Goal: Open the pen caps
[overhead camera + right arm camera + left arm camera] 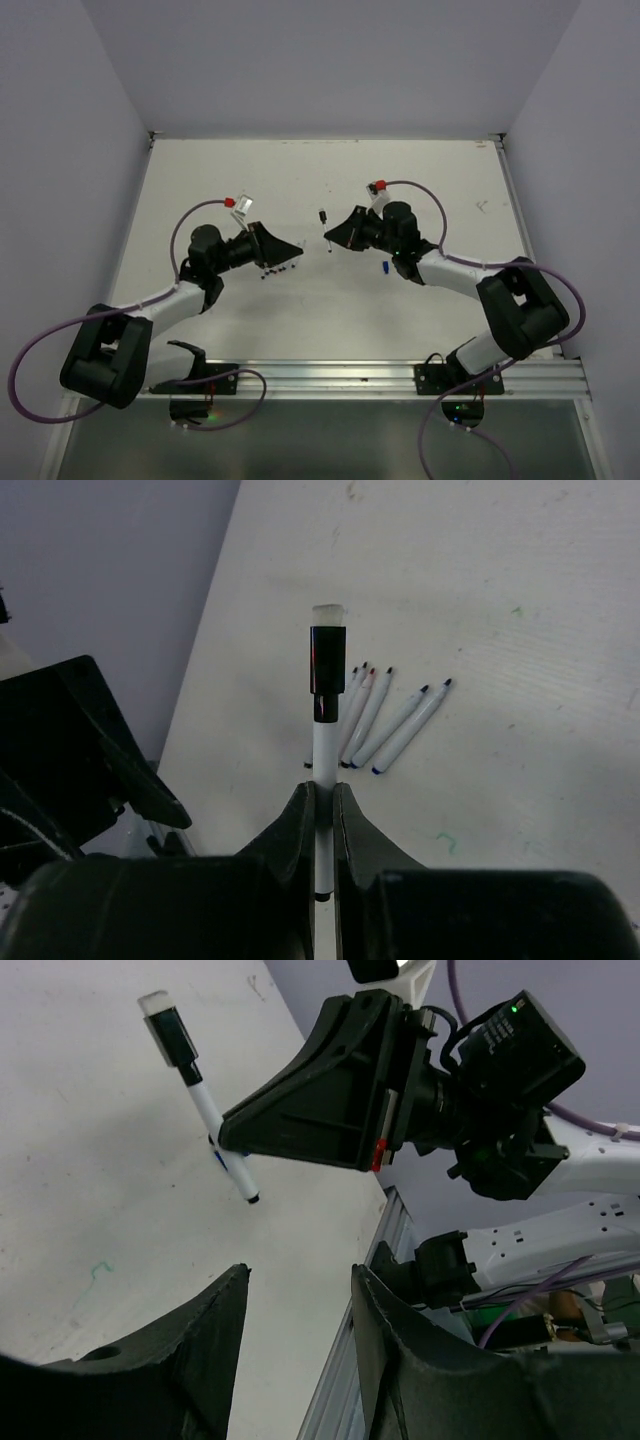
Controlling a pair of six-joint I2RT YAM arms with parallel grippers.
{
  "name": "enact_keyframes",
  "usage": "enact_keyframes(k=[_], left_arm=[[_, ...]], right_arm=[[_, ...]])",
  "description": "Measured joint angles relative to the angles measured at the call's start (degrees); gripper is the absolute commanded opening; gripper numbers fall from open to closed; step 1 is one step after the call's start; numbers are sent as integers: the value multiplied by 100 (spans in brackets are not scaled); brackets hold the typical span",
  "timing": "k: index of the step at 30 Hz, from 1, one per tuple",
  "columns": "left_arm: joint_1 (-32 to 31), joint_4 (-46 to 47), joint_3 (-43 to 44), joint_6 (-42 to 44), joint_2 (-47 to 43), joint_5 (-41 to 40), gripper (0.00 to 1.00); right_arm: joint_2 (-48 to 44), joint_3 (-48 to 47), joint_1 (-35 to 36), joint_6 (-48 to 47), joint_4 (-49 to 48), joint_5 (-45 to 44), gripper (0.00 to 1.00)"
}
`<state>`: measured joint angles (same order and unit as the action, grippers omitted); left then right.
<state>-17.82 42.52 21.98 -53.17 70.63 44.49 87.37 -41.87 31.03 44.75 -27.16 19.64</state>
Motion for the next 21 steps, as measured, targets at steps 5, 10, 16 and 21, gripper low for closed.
enact_keyframes(k=[5,10,16,21], left_arm=[[-160,125,92,-164,52,9,46],[-341,-133,299,-22,57,-57,44],[-341,-345,299,85,37,-291,43],[-376,-850,334,326,-92,-446,43]], right_arm=[[0,299,442,393,-1058,168,0],[0,302,901,586,-1764,-17,0],[63,334,1069,761,-2105,-339,0],[63,372,1178,837,-2347,-372,0]])
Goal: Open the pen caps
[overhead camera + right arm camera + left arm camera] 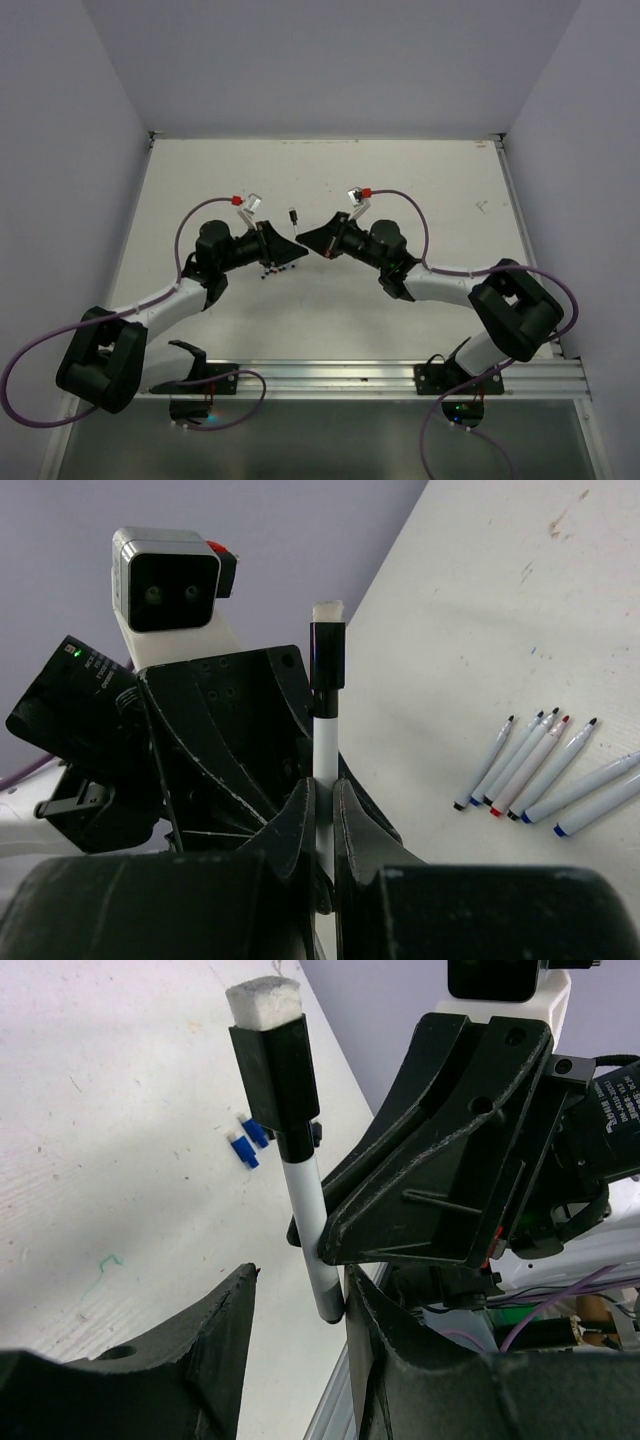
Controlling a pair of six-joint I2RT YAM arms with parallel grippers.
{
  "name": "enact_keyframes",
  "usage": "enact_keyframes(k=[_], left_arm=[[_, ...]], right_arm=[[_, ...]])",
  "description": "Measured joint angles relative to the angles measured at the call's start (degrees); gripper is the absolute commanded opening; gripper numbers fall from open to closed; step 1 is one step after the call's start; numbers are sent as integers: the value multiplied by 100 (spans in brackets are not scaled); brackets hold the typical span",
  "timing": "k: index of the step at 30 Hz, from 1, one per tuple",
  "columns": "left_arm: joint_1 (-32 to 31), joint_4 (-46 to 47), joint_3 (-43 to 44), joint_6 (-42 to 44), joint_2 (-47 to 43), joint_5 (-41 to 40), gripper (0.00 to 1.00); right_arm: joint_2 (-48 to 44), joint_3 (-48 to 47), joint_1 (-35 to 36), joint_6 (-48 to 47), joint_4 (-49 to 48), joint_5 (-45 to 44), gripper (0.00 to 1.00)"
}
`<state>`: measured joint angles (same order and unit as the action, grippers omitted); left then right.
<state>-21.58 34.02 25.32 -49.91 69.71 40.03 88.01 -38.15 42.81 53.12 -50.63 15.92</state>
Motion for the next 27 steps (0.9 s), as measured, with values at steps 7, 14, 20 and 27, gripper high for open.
enact_keyframes(k=[7,14,20,27], left_arm=[[-26,-120,72,103,-63,-52,43],[-37,-114,74,74,-63,-9,11],[-44,-87,68,-50,-85,52,0],[-55,-203,-87,103,-310,103,0]], right_arm=[[4,59,0,116,-177,-13,0],[101,96,7,197,-321,-37,0],[125,160,0,175,-470,-52,0],[-302,28,98,-409,511,-151,29]])
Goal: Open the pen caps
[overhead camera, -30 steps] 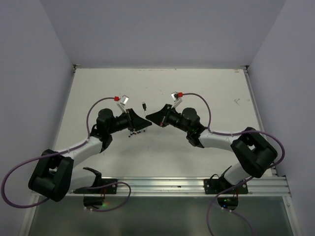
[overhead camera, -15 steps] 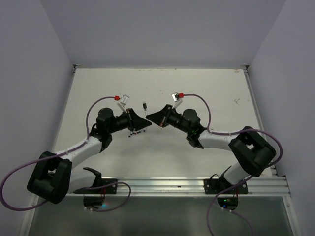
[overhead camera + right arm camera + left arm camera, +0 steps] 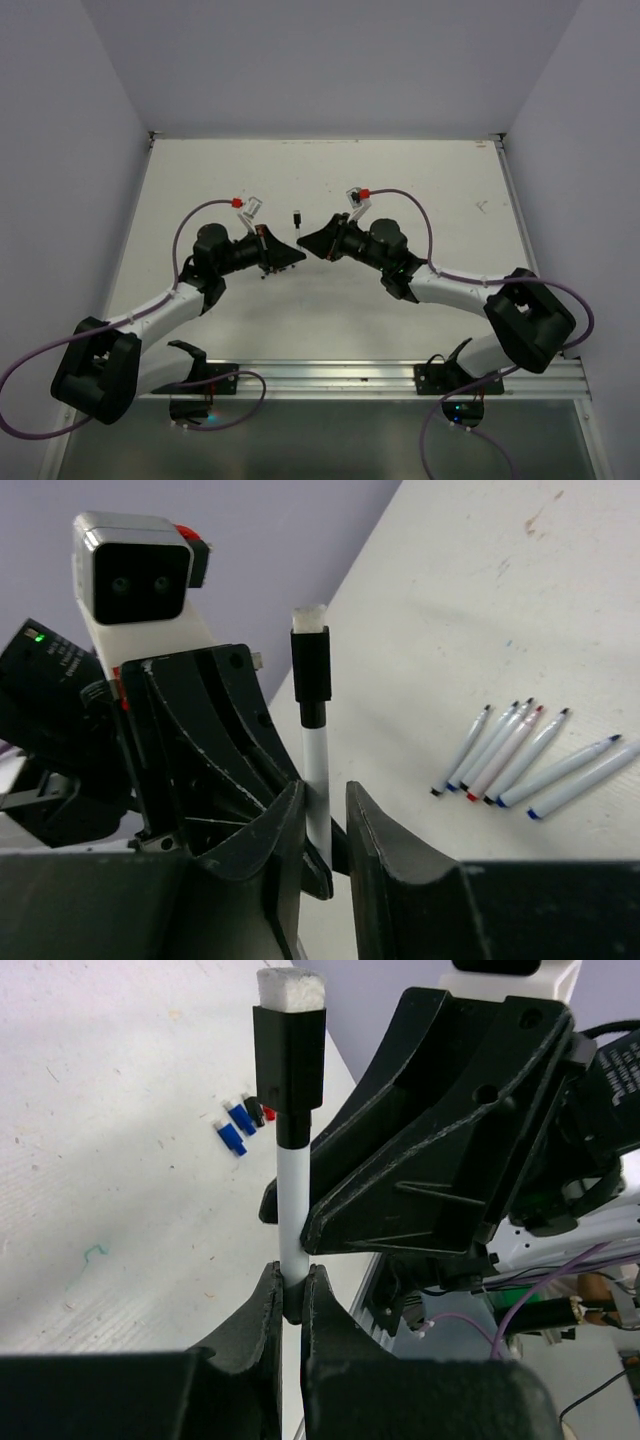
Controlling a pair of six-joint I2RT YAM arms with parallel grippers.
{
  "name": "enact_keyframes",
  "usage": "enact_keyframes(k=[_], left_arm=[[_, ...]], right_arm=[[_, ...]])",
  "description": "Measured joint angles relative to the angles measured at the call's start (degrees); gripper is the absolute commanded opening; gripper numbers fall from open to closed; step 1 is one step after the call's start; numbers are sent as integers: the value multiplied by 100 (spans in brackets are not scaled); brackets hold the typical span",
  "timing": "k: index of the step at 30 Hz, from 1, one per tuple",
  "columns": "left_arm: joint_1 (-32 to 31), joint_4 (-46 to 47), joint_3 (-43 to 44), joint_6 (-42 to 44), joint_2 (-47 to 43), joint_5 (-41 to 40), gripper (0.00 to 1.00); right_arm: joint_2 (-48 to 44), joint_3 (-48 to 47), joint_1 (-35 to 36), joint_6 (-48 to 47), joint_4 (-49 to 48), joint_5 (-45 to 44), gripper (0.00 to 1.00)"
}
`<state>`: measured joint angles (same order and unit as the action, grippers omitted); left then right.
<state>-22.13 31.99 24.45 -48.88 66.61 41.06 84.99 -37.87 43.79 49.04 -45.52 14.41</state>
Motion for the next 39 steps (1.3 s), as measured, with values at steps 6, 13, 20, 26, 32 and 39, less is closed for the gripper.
enact_keyframes(k=[6,13,20,26,32,39], left_arm=[[-2,-173,0,356,-164,61,0],[-9,-363,0,555,-164,129,0],[-15,-437,0,669,-192,225,0],[-17,-490,7,754,-245,251,0],[-61,-592,7,813,-238,275,0],[-122,-645,7,920,-216,315,0]], right_arm=[[-584,-520,-4,-927,1443,-315,35],[-619,-1106,-11,-1545,2295,-417,36],[-216,-1526,-11,-1722,2546,-262,37],[-13,-1617,-11,-1716,2533,-72,35],[201,-1683,-11,-1661,2452,181,24],[284,-1729,-9,-1652,2406,225,30]])
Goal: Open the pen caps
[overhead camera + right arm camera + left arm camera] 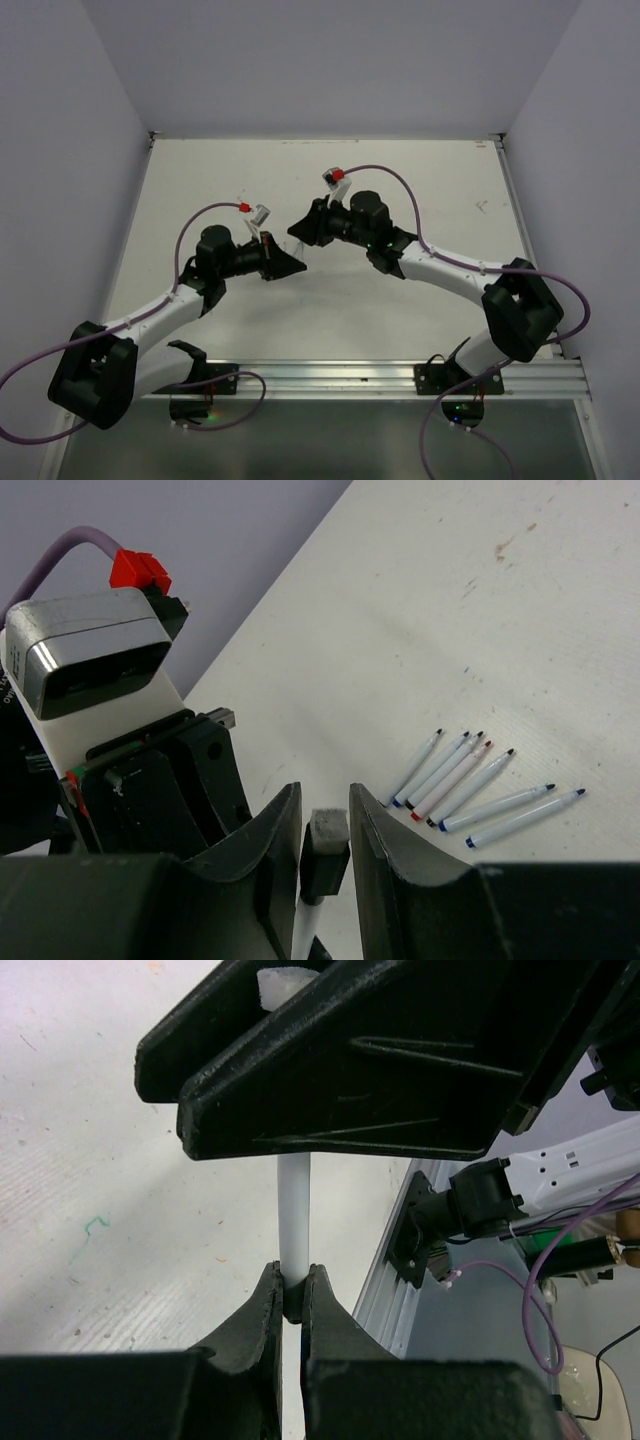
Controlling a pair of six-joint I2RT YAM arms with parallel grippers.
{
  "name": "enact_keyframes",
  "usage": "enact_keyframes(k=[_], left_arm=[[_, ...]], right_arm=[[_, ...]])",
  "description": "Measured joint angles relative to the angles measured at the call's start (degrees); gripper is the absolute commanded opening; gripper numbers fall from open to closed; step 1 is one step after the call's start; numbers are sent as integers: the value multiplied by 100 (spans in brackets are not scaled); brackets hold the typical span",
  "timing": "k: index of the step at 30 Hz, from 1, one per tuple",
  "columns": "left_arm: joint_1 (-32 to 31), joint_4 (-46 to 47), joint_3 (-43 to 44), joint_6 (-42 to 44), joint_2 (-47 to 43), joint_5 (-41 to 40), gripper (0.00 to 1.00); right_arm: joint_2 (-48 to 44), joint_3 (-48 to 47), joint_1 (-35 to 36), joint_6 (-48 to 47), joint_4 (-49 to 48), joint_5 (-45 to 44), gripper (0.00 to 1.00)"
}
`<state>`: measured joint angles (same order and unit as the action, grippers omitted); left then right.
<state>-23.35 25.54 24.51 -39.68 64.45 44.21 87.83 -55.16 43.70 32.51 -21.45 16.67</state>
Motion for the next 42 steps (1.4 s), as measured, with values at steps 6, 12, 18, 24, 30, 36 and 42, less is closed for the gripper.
enact_keyframes(k=[6,12,18,24,30,36,42], left_arm=[[-48,2,2,35,24,50,0],[-70,-15,13,96,44,35,0],[-72,-70,46,138,48,37,0],[-74,-116,79,142,48,39,0],[-74,-118,79,142,48,44,0],[-79,-120,146,140,48,55,0],[-81,-125,153,144,48,50,0]], right_arm=[[20,-111,-4,-22,4,0,22],[81,-151,-15,83,-33,114,0],[94,-151,-26,92,-66,210,10],[94,-151,-42,92,-83,238,14],[94,-151,-48,87,-83,247,22],[94,-111,-59,72,-96,295,26],[94,-13,-57,116,-186,398,14]])
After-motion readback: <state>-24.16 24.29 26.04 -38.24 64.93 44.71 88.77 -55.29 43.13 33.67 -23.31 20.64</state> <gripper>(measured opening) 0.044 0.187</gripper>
